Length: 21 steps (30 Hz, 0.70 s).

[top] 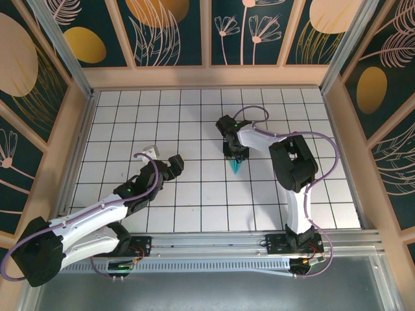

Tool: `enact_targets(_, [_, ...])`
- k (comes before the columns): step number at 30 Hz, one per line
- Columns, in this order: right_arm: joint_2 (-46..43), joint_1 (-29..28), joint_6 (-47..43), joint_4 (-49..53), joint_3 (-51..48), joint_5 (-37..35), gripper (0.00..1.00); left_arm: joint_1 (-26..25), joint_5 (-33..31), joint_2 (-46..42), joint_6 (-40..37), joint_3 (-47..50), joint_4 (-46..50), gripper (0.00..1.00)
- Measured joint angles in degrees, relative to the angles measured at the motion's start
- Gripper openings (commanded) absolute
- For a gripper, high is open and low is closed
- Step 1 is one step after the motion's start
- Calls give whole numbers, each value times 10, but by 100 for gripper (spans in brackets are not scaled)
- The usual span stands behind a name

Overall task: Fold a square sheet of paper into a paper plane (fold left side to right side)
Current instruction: Place the paper plane at the center of the table.

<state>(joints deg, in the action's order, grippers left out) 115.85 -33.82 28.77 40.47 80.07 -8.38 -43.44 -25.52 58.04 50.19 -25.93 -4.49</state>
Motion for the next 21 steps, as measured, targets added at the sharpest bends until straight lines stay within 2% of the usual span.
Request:
enact_targets(10, [-34,5,-5,-55,-50,7,39,0,0,0,-7,-9,5,94])
enact_targets(21, [-62,5,-30,-97,-95,24,39,0,0,2,-11,-12,7,94])
